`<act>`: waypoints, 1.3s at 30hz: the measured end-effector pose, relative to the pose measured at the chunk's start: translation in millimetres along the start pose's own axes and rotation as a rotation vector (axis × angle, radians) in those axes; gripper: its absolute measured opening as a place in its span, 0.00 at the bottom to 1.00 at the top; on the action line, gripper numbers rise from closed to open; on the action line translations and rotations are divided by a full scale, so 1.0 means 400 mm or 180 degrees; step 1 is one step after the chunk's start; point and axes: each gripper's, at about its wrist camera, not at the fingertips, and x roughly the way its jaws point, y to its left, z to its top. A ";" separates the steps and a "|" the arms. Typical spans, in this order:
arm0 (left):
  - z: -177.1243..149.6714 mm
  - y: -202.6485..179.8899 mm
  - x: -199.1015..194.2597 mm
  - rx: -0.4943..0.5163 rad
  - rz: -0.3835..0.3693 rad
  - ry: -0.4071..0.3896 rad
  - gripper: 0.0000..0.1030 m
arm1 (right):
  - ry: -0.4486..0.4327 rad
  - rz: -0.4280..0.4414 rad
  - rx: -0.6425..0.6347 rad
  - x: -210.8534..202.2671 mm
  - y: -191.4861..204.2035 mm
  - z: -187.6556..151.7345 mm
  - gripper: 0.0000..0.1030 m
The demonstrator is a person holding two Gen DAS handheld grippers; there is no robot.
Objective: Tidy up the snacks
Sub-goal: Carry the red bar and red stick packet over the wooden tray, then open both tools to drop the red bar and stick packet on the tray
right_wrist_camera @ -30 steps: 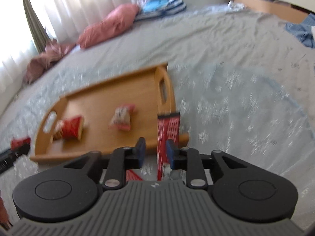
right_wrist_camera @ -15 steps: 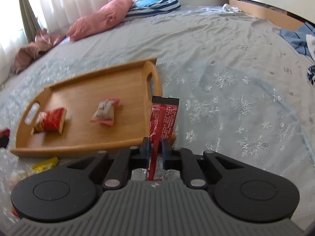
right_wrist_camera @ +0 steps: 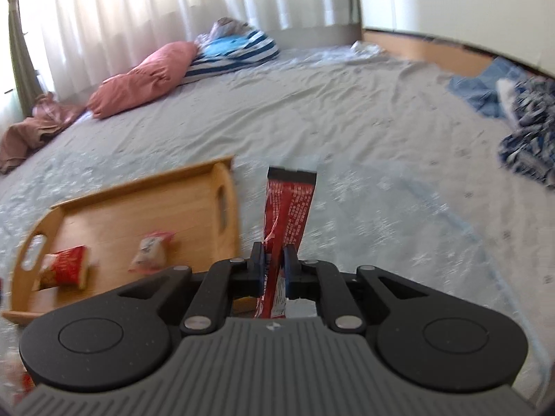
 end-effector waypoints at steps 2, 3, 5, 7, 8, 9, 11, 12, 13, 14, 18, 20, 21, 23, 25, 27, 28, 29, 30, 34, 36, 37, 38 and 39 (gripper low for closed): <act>0.000 0.001 0.000 -0.0007 -0.0004 0.0001 0.61 | -0.0046 -0.0072 0.0005 -0.002 -0.009 0.003 0.11; 0.000 0.001 0.001 -0.0014 -0.0006 0.0001 0.61 | -0.0037 -0.0046 0.0046 -0.002 -0.016 0.007 0.11; 0.000 0.003 0.002 -0.0022 -0.0007 0.0000 0.61 | -0.0019 0.0064 0.0126 -0.004 -0.024 0.015 0.11; 0.002 0.006 0.009 -0.0034 -0.0014 0.0016 0.61 | -0.0021 0.0133 0.0138 -0.005 -0.024 0.023 0.11; 0.003 0.007 0.012 -0.0034 -0.0009 0.0020 0.61 | -0.0035 0.0158 0.0131 -0.005 -0.017 0.029 0.11; 0.007 0.007 0.016 -0.0030 0.0000 0.0018 0.61 | -0.0047 0.0175 0.0121 -0.007 -0.012 0.031 0.11; 0.013 0.005 0.022 -0.0011 0.0024 0.0004 0.61 | -0.0073 0.0223 0.0105 -0.006 0.005 0.042 0.10; 0.018 0.003 0.026 -0.0002 0.0028 0.0000 0.61 | -0.0082 0.0260 0.0096 -0.006 0.016 0.048 0.10; 0.022 0.003 0.029 -0.0001 0.0030 -0.0005 0.61 | -0.0090 0.0301 0.0087 -0.005 0.026 0.055 0.10; 0.025 0.003 0.032 -0.0004 0.0035 -0.0012 0.61 | -0.0100 0.0343 0.0077 -0.004 0.035 0.061 0.10; 0.037 0.006 0.056 -0.0016 0.0044 -0.0006 0.61 | -0.0112 0.0549 0.0003 -0.003 0.074 0.090 0.10; 0.038 0.005 0.070 -0.0005 0.0046 0.0009 0.61 | -0.0055 0.0631 -0.0093 0.009 0.098 0.102 0.10; 0.037 0.004 0.077 0.0006 0.0051 0.0013 0.61 | -0.0015 0.0658 -0.0126 0.020 0.111 0.107 0.10; 0.036 0.002 0.091 0.0018 0.0056 0.0039 0.61 | 0.0084 0.0682 -0.0208 0.052 0.137 0.115 0.10; 0.032 0.000 0.102 0.0020 0.0050 0.0056 0.61 | 0.0200 0.0674 -0.0293 0.087 0.163 0.114 0.10; 0.032 -0.003 0.116 0.0035 0.0039 0.0086 0.61 | 0.0306 0.0657 -0.0347 0.121 0.186 0.110 0.10; 0.034 -0.004 0.123 0.0042 0.0028 0.0105 0.61 | 0.0350 0.0657 -0.0362 0.136 0.194 0.107 0.10; 0.033 -0.007 0.130 0.0052 0.0023 0.0125 0.61 | 0.0388 0.0664 -0.0372 0.151 0.203 0.105 0.09; 0.033 -0.010 0.137 0.0064 0.0026 0.0149 0.61 | 0.0419 0.0662 -0.0374 0.167 0.211 0.103 0.09; 0.029 -0.018 0.166 0.0086 0.0071 0.0242 0.61 | 0.0538 0.0659 -0.0331 0.213 0.226 0.085 0.08; 0.028 -0.017 0.181 0.0084 0.0084 0.0292 0.61 | 0.0591 0.0670 -0.0303 0.229 0.226 0.076 0.08; 0.027 -0.018 0.187 0.0079 0.0083 0.0316 0.61 | 0.0612 0.0676 -0.0299 0.237 0.226 0.072 0.07; 0.026 -0.018 0.194 0.0068 0.0082 0.0341 0.61 | 0.0607 0.0676 -0.0298 0.241 0.223 0.068 0.07; 0.025 -0.018 0.200 0.0055 0.0078 0.0362 0.61 | 0.0600 0.0676 -0.0306 0.244 0.223 0.065 0.07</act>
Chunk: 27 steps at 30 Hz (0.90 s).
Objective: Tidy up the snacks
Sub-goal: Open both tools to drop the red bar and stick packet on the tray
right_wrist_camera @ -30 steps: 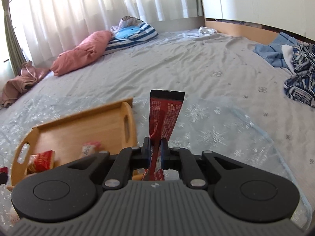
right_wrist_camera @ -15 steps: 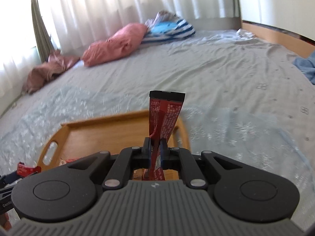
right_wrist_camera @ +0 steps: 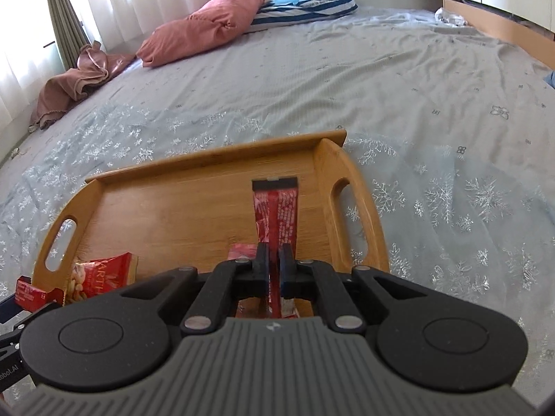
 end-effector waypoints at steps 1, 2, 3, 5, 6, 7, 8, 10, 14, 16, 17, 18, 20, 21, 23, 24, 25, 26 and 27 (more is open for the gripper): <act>0.000 0.000 0.006 -0.0011 -0.0006 0.0020 0.61 | 0.0004 -0.0007 0.0010 0.004 -0.002 -0.001 0.07; -0.002 0.001 0.011 -0.0021 -0.0007 0.0035 0.61 | 0.0015 -0.0015 0.0032 0.009 -0.005 0.000 0.07; -0.002 -0.001 0.018 -0.0029 -0.0006 0.0049 0.61 | 0.0019 -0.0022 0.0059 0.013 -0.010 0.000 0.07; -0.003 -0.004 0.027 -0.0030 -0.0015 0.0081 0.61 | 0.0015 -0.0010 0.0116 0.018 -0.021 0.001 0.07; -0.005 -0.006 0.031 -0.0027 -0.0026 0.0094 0.61 | 0.0012 0.0032 0.0151 0.017 -0.027 0.000 0.07; -0.006 -0.009 0.035 -0.0019 -0.0034 0.0109 0.61 | 0.0010 0.0070 0.0180 0.015 -0.033 0.000 0.09; -0.007 -0.011 0.040 -0.0009 -0.0035 0.0123 0.61 | 0.0008 0.0098 0.0210 0.012 -0.038 -0.001 0.13; -0.008 -0.016 0.047 -0.0001 -0.0024 0.0142 0.61 | -0.0002 0.0135 0.0217 0.005 -0.045 -0.003 0.20; -0.010 -0.019 0.059 -0.0021 -0.0024 0.0189 0.62 | -0.0059 0.0212 0.0205 -0.014 -0.052 -0.010 0.41; -0.011 -0.020 0.056 -0.0028 -0.0024 0.0197 0.63 | -0.0089 0.0290 0.0235 -0.023 -0.057 -0.012 0.48; -0.011 -0.021 0.052 -0.0022 -0.0026 0.0178 0.67 | -0.0101 0.0324 0.0247 -0.029 -0.058 -0.013 0.50; -0.010 -0.021 0.046 -0.0011 -0.0028 0.0154 0.71 | -0.0112 0.0347 0.0253 -0.035 -0.058 -0.015 0.50; -0.007 -0.021 0.032 0.0012 -0.0034 0.0109 0.79 | -0.0145 0.0411 0.0230 -0.052 -0.055 -0.023 0.52; -0.006 -0.021 0.025 0.0025 -0.0038 0.0093 0.80 | -0.0162 0.0440 0.0209 -0.060 -0.053 -0.029 0.53; -0.005 -0.021 0.011 0.0036 -0.0051 0.0083 0.84 | -0.0194 0.0497 0.0139 -0.079 -0.045 -0.047 0.56; -0.005 -0.019 0.004 0.0034 -0.0067 0.0081 0.84 | -0.0206 0.0516 0.0106 -0.087 -0.041 -0.056 0.56; -0.007 -0.019 -0.004 0.0033 -0.0084 0.0076 0.84 | -0.0216 0.0532 0.0070 -0.097 -0.036 -0.066 0.56; -0.009 -0.019 -0.014 0.0039 -0.0105 0.0067 0.85 | -0.0230 0.0547 0.0030 -0.107 -0.032 -0.078 0.57; -0.011 -0.019 -0.025 0.0053 -0.0123 0.0055 0.86 | -0.0247 0.0560 -0.0025 -0.117 -0.028 -0.091 0.57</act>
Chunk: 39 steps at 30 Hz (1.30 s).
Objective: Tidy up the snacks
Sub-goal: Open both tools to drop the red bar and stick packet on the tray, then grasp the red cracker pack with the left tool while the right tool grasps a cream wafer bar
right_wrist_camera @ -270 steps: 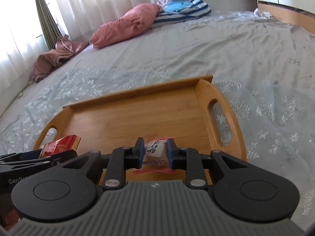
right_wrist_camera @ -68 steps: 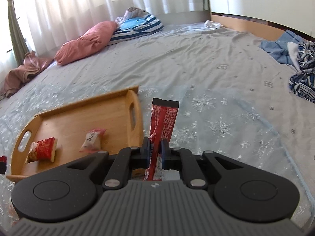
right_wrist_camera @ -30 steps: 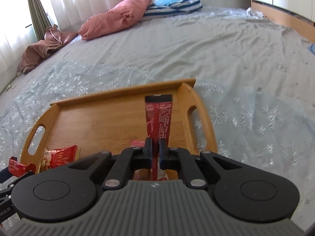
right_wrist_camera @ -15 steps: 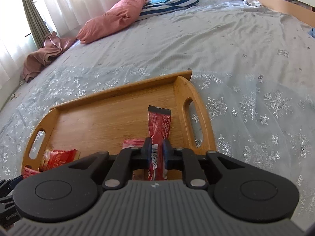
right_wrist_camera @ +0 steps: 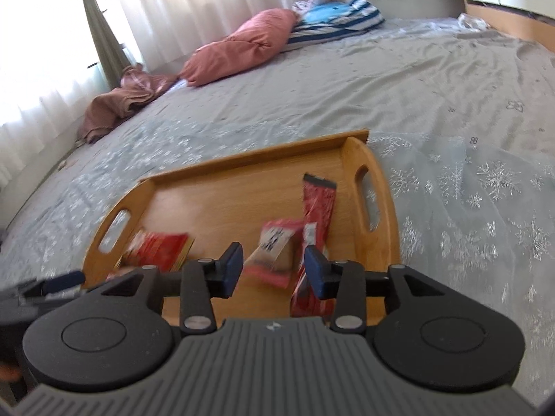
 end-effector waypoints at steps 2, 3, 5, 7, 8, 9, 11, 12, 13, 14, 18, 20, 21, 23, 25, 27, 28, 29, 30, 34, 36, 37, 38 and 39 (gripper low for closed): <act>-0.009 -0.004 -0.025 0.0050 -0.0016 -0.0036 0.88 | -0.0013 0.0005 -0.0125 -0.019 0.013 -0.025 0.59; -0.013 -0.007 -0.039 0.0086 -0.0018 -0.0061 0.89 | -0.0017 0.0001 -0.0184 -0.028 0.019 -0.038 0.59; -0.022 -0.014 -0.068 0.0147 -0.0023 -0.0104 0.92 | -0.0035 -0.0021 -0.0320 -0.045 0.033 -0.065 0.61; -0.036 -0.020 -0.097 0.0197 -0.0055 -0.0137 0.94 | -0.0055 -0.0054 -0.0420 -0.062 0.041 -0.091 0.64; -0.043 -0.023 -0.111 0.0217 -0.0077 -0.0148 0.94 | -0.0062 -0.0063 -0.0441 -0.069 0.043 -0.104 0.65; -0.052 -0.024 -0.125 0.0226 -0.0094 -0.0155 0.95 | -0.0070 -0.0067 -0.0450 -0.077 0.043 -0.116 0.65; -0.068 -0.022 -0.152 0.0207 -0.0127 -0.0166 0.95 | -0.0079 -0.0093 -0.0454 -0.090 0.042 -0.142 0.65; -0.076 -0.018 -0.164 0.0186 -0.0144 -0.0165 0.95 | -0.0084 -0.0116 -0.0452 -0.098 0.040 -0.155 0.65; -0.083 -0.014 -0.176 0.0165 -0.0159 -0.0161 0.95 | -0.0097 -0.0148 -0.0447 -0.108 0.037 -0.171 0.65; -0.092 -0.010 -0.187 0.0139 -0.0167 -0.0155 0.95 | -0.0110 -0.0169 -0.0449 -0.119 0.034 -0.186 0.65; -0.128 0.008 -0.227 0.0077 -0.0153 -0.0134 0.95 | -0.0136 -0.0258 -0.0562 -0.171 0.024 -0.252 0.67; -0.145 0.014 -0.244 0.0068 -0.0139 -0.0119 0.95 | -0.0078 -0.0330 -0.0671 -0.190 0.021 -0.282 0.68; -0.151 0.017 -0.248 0.0063 -0.0126 -0.0116 0.95 | -0.0018 -0.0397 -0.0740 -0.196 0.022 -0.296 0.68; -0.170 0.019 -0.261 0.0058 -0.0100 -0.0102 0.95 | 0.0027 -0.0534 -0.0890 -0.209 0.020 -0.323 0.70; -0.188 0.019 -0.268 0.0056 -0.0086 -0.0075 0.95 | 0.0002 -0.0629 -0.1036 -0.229 0.020 -0.344 0.75; -0.207 0.019 -0.275 0.0056 -0.0075 -0.0046 0.95 | 0.0014 -0.0730 -0.1114 -0.248 0.016 -0.356 0.76; -0.215 0.018 -0.277 0.0060 -0.0071 -0.0035 0.95 | 0.0026 -0.0768 -0.1103 -0.254 0.011 -0.359 0.77; -0.223 0.018 -0.279 0.0068 -0.0068 -0.0021 0.95 | 0.0037 -0.0811 -0.1074 -0.265 0.002 -0.362 0.78; -0.232 0.017 -0.281 0.0083 -0.0067 -0.0005 0.95 | 0.0035 -0.0830 -0.1049 -0.272 -0.005 -0.365 0.79; -0.258 0.011 -0.283 0.0130 -0.0050 0.0045 0.95 | 0.0041 -0.0906 -0.0984 -0.304 -0.033 -0.371 0.83; -0.264 0.010 -0.283 0.0139 -0.0046 0.0057 0.95 | 0.0055 -0.0966 -0.0998 -0.314 -0.041 -0.376 0.84; -0.267 0.009 -0.282 0.0145 -0.0039 0.0063 0.95 | 0.0064 -0.0998 -0.0995 -0.318 -0.043 -0.376 0.84; -0.270 0.008 -0.281 0.0154 -0.0028 0.0067 0.95 | 0.0067 -0.1050 -0.0965 -0.327 -0.043 -0.374 0.84; -0.272 0.006 -0.279 0.0167 -0.0017 0.0064 0.95 | 0.0061 -0.1090 -0.0928 -0.334 -0.039 -0.370 0.84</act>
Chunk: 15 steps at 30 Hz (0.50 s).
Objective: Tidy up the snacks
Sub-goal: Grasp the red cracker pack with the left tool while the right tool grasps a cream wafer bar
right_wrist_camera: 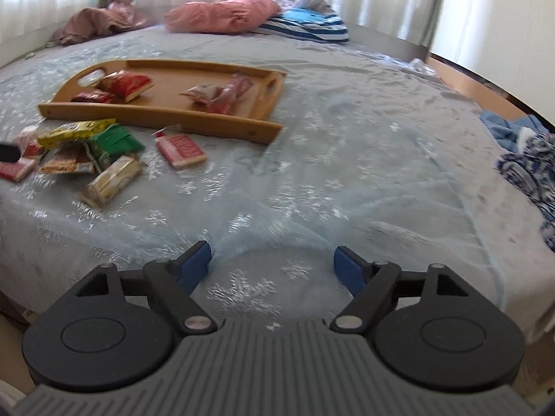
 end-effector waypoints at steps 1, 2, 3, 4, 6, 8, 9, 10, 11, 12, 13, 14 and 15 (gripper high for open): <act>-0.003 -0.002 0.002 0.0011 0.0018 -0.0003 0.93 | -0.0012 -0.0019 0.0034 -0.011 0.001 0.005 0.83; -0.005 -0.005 0.004 0.0024 0.0041 -0.0006 0.91 | -0.0048 -0.0018 0.0054 -0.022 0.003 0.008 0.83; -0.008 -0.008 0.006 0.0039 0.0049 -0.0001 0.90 | -0.0119 0.0008 0.0075 -0.035 0.008 0.014 0.83; -0.009 -0.011 0.009 0.0056 0.0043 0.0010 0.89 | -0.0176 0.0052 0.0086 -0.046 0.013 0.018 0.83; -0.012 -0.015 0.012 0.0059 0.0019 0.0021 0.87 | -0.0280 0.0134 0.0082 -0.063 0.034 0.034 0.83; -0.016 -0.017 0.017 0.0063 0.0005 0.0037 0.86 | -0.0374 0.0233 0.0060 -0.073 0.060 0.053 0.83; -0.017 -0.018 0.020 0.0059 0.0021 0.0045 0.86 | -0.0408 0.0290 0.0058 -0.074 0.072 0.061 0.83; -0.020 -0.019 0.023 0.0048 0.0039 0.0049 0.86 | -0.0439 0.0348 0.0072 -0.073 0.085 0.068 0.83; -0.022 -0.019 0.025 0.0029 0.0051 0.0052 0.86 | -0.0453 0.0408 0.0096 -0.069 0.100 0.074 0.83; -0.024 -0.019 0.028 0.0003 0.0050 0.0058 0.86 | -0.0458 0.0460 0.0120 -0.064 0.113 0.079 0.83; -0.027 -0.019 0.029 -0.0028 0.0047 0.0061 0.86 | -0.0456 0.0501 0.0148 -0.055 0.128 0.081 0.82; -0.029 -0.017 0.031 -0.0062 0.0042 0.0062 0.86 | -0.0443 0.0518 0.0165 -0.046 0.141 0.083 0.81; -0.031 -0.016 0.033 -0.0090 0.0039 0.0068 0.86 | -0.0417 0.0526 0.0176 -0.035 0.157 0.084 0.81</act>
